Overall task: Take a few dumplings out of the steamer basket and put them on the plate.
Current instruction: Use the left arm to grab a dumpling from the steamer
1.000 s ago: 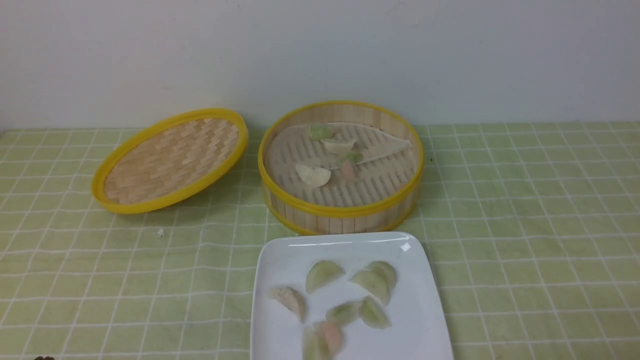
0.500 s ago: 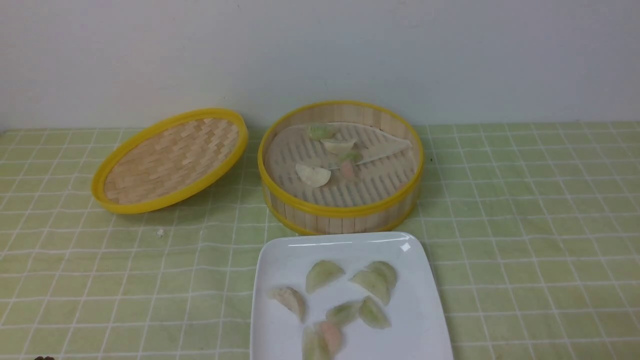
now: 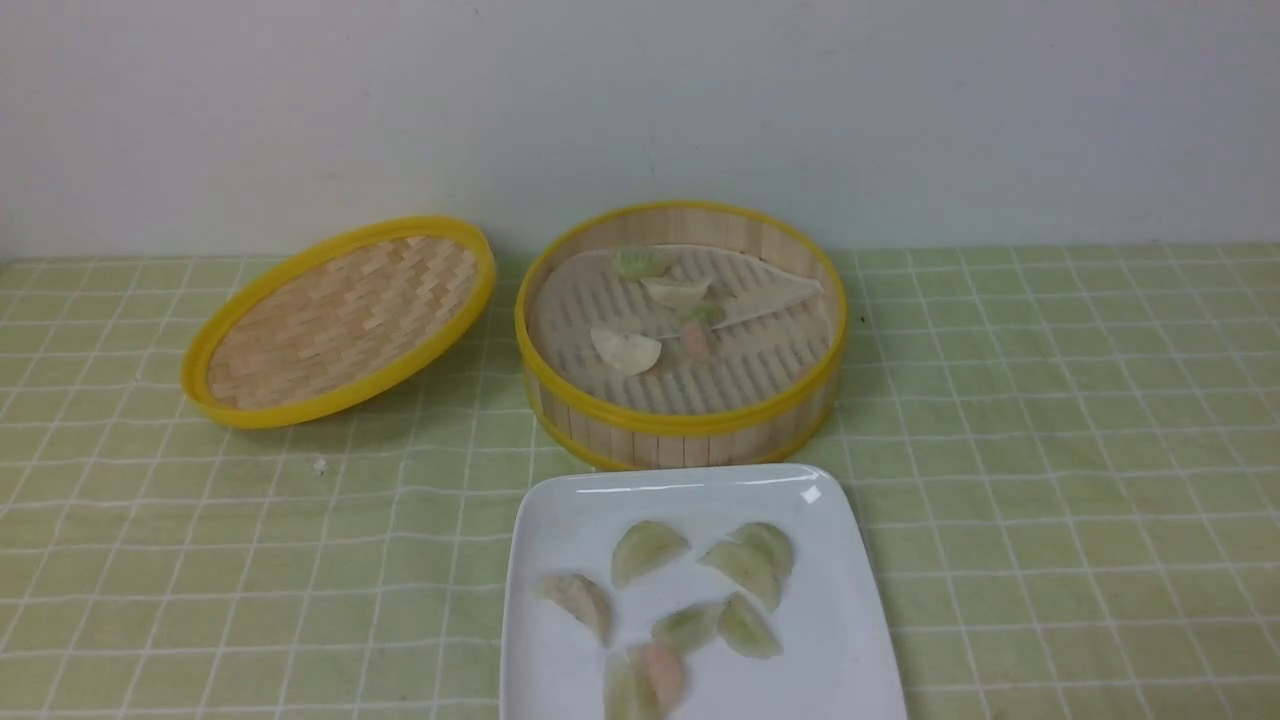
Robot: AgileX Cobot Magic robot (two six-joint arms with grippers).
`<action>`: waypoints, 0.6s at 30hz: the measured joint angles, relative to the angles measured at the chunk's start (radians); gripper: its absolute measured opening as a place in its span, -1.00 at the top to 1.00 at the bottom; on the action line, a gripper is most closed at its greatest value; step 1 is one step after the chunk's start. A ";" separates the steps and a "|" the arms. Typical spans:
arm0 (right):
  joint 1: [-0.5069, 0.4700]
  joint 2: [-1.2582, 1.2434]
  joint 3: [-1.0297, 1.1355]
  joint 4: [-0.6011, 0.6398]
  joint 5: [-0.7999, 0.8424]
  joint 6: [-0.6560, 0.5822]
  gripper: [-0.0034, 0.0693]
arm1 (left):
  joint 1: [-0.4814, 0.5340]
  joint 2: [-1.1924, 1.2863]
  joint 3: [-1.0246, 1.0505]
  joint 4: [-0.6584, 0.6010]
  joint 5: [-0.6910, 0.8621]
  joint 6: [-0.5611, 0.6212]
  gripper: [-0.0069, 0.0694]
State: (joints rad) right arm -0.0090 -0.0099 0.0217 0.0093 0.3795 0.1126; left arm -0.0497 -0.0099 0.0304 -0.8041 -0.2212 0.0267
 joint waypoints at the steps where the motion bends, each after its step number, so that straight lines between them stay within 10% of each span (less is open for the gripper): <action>1: 0.000 0.000 0.002 0.012 -0.016 0.004 0.95 | 0.000 0.000 -0.002 -0.037 -0.051 -0.003 0.83; 8: 0.010 0.000 0.008 0.416 -0.343 0.184 0.95 | 0.000 0.019 -0.232 0.072 0.014 -0.012 0.83; 18: 0.010 0.000 0.008 0.728 -0.604 0.228 0.95 | 0.000 0.617 -0.968 0.277 0.977 0.091 0.83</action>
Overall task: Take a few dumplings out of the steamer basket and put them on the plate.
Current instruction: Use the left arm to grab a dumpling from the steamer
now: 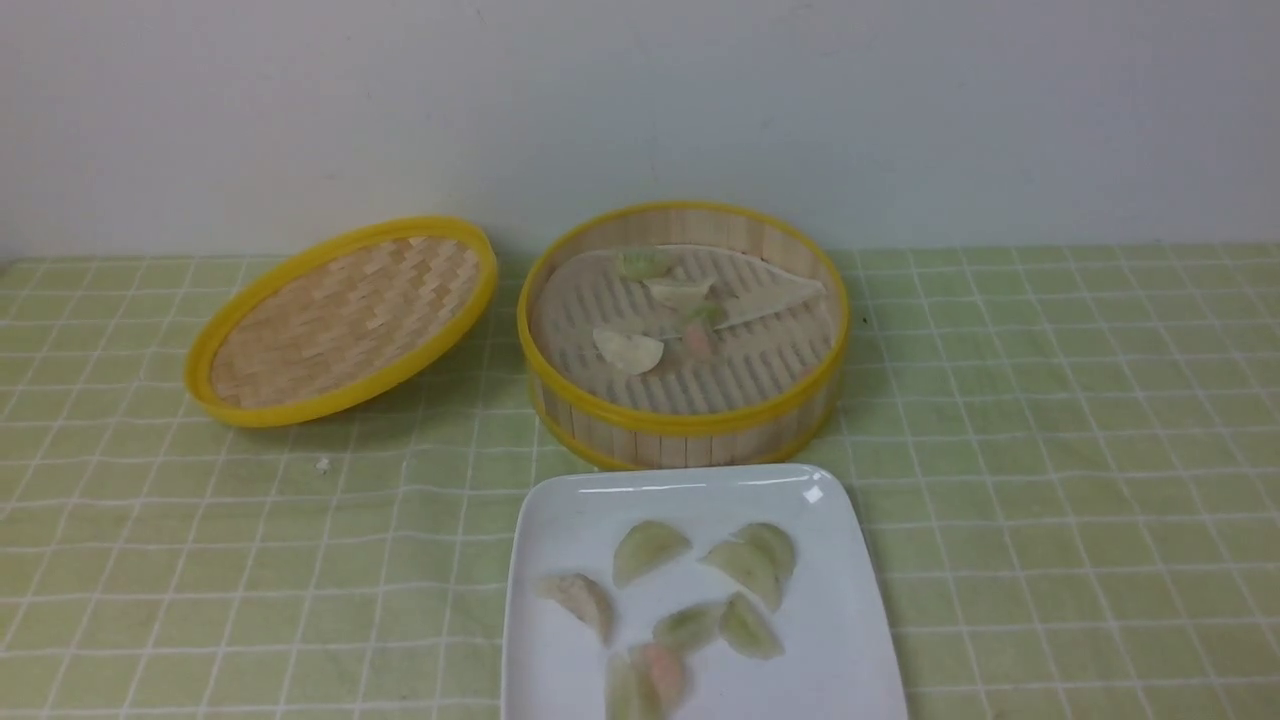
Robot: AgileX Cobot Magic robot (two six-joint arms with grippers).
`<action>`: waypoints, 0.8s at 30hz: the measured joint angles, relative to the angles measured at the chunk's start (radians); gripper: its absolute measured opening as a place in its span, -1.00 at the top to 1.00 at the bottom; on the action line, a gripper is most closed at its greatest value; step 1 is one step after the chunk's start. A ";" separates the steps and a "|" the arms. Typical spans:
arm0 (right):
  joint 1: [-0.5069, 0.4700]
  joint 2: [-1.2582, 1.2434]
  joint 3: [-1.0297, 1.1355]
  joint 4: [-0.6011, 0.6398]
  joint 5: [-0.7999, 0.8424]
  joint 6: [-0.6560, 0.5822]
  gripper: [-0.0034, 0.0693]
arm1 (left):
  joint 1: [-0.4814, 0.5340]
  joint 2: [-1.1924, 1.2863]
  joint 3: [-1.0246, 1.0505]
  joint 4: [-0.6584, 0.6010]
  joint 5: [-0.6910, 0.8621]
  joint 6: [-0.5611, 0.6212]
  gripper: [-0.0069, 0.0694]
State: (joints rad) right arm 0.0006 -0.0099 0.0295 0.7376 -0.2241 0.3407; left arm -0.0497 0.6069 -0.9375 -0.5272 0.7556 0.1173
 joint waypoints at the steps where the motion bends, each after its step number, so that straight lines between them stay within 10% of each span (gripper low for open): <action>1: 0.001 0.000 0.000 -0.006 -0.003 0.000 0.95 | 0.000 0.115 -0.084 0.005 0.127 0.049 0.83; 13: 0.040 0.424 -0.680 -0.426 0.955 -0.218 0.95 | -0.110 0.860 -0.456 0.150 0.316 0.228 0.83; 24: 0.040 1.000 -1.128 -0.392 1.413 -0.559 0.95 | -0.317 1.335 -0.946 0.314 0.455 0.251 0.83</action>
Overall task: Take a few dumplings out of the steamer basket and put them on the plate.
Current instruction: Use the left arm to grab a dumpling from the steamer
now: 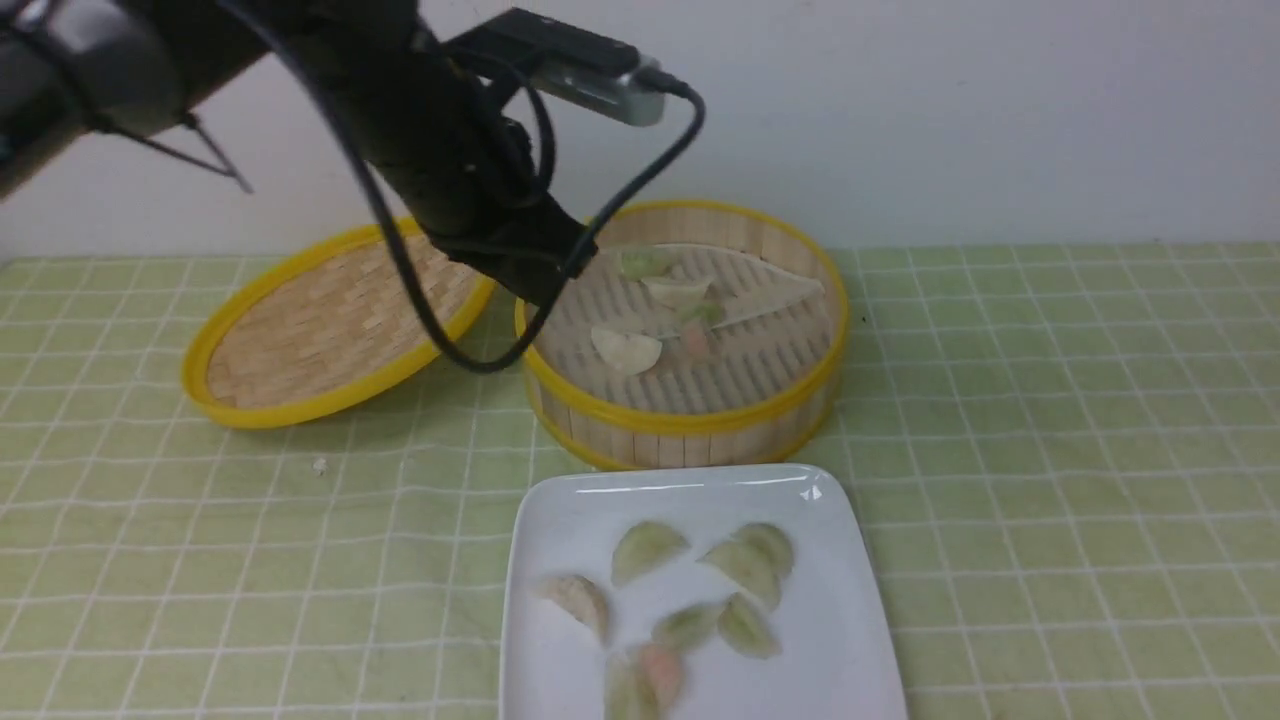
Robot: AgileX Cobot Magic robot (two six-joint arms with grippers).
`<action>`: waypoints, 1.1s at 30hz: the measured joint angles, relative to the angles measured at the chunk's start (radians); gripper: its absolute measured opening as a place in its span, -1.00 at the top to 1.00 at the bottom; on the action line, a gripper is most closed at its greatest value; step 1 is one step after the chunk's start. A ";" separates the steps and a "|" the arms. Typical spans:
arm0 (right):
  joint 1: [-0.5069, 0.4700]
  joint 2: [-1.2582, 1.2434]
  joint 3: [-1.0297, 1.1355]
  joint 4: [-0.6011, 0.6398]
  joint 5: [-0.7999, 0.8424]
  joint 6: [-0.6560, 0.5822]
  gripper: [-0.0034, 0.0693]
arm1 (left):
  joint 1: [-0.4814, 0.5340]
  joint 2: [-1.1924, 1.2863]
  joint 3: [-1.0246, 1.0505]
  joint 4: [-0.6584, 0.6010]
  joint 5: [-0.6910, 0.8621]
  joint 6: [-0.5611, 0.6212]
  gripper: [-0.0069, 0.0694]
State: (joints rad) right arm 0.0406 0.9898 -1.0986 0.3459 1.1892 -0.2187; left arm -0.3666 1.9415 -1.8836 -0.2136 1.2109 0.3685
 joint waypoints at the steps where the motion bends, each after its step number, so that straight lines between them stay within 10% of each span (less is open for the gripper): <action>1: 0.000 0.018 0.000 0.014 0.000 -0.012 0.95 | -0.014 0.049 -0.057 0.022 0.011 0.001 0.83; 10: 0.000 0.060 0.000 0.052 -0.005 -0.033 0.95 | -0.047 0.309 -0.318 0.087 0.014 0.055 0.64; 19: 0.000 0.060 0.000 0.079 -0.012 -0.035 0.95 | -0.047 0.470 -0.330 0.113 -0.199 0.070 -0.55; 23: 0.000 0.060 0.000 0.093 -0.013 -0.035 0.95 | -0.047 0.518 -0.330 0.113 -0.277 0.068 -0.79; 29: 0.001 0.060 0.000 0.097 -0.012 -0.035 0.95 | -0.047 0.540 -0.336 0.111 -0.287 0.011 -0.50; 33: 0.001 0.060 0.000 0.097 0.002 -0.036 0.95 | -0.053 0.532 -0.340 0.107 -0.246 -0.044 0.10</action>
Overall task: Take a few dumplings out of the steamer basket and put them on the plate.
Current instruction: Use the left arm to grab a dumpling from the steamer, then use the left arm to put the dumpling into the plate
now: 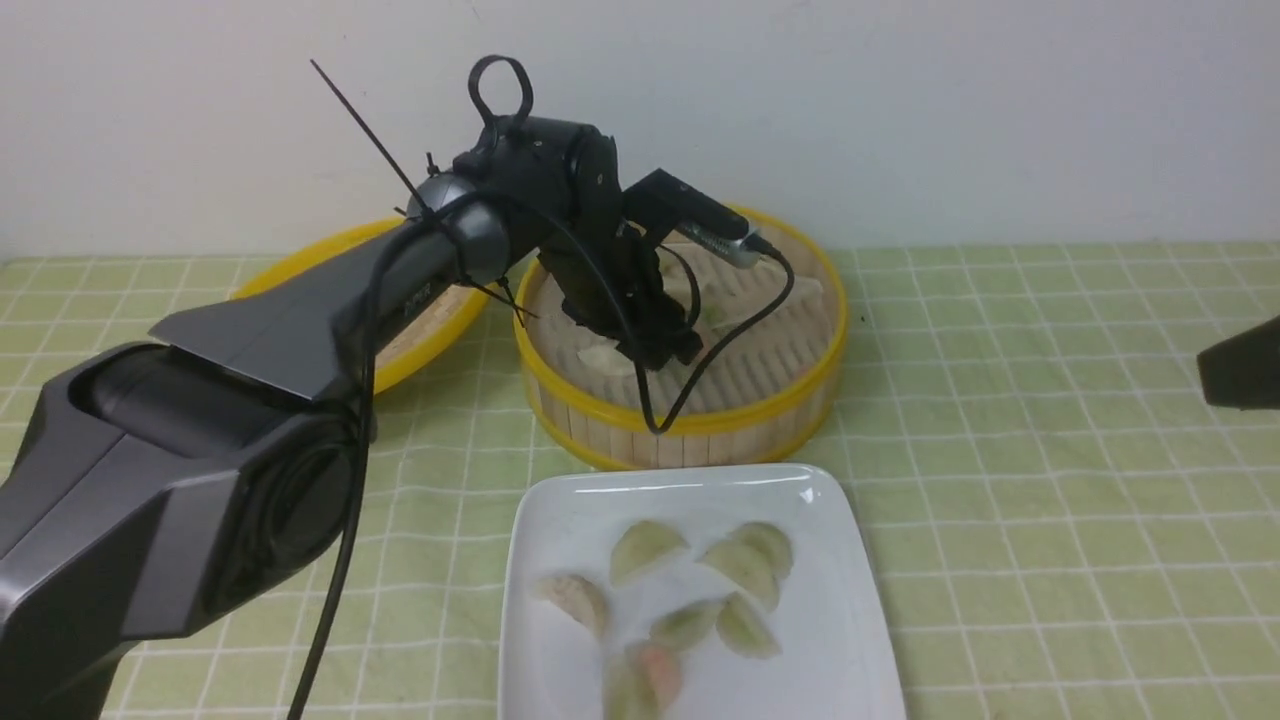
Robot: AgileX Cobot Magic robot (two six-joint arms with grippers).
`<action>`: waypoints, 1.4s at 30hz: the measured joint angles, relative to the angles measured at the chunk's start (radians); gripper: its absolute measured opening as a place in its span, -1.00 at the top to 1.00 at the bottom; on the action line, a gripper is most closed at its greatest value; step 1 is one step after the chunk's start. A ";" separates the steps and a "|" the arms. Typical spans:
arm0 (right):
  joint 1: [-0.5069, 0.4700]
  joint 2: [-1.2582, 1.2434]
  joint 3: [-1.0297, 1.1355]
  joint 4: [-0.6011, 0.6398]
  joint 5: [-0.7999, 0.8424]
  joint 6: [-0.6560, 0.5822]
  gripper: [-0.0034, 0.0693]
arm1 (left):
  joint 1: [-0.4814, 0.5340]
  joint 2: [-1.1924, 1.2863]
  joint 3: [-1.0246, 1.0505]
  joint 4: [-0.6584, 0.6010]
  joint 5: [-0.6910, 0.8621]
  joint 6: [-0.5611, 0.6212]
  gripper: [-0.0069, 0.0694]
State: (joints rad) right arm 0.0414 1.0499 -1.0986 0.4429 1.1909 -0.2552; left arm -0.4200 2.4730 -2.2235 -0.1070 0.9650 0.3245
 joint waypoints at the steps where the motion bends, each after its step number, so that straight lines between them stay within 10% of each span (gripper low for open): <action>1: 0.000 0.000 0.000 0.000 0.002 0.000 0.95 | 0.000 -0.007 0.000 0.002 0.029 -0.009 0.10; 18: 0.000 0.000 0.000 0.012 0.008 -0.004 0.95 | 0.000 -0.359 0.047 -0.080 0.267 -0.037 0.12; 31: 0.000 0.000 0.000 0.022 0.059 -0.022 0.95 | -0.056 -0.632 0.827 -0.331 0.242 0.001 0.16; 42: 0.000 0.024 -0.008 0.104 0.045 -0.053 0.95 | -0.116 -0.605 0.948 -0.331 0.167 0.008 0.16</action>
State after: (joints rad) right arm 0.0414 1.0737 -1.1067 0.5472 1.2356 -0.3086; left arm -0.5360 1.8677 -1.2756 -0.4379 1.1319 0.3323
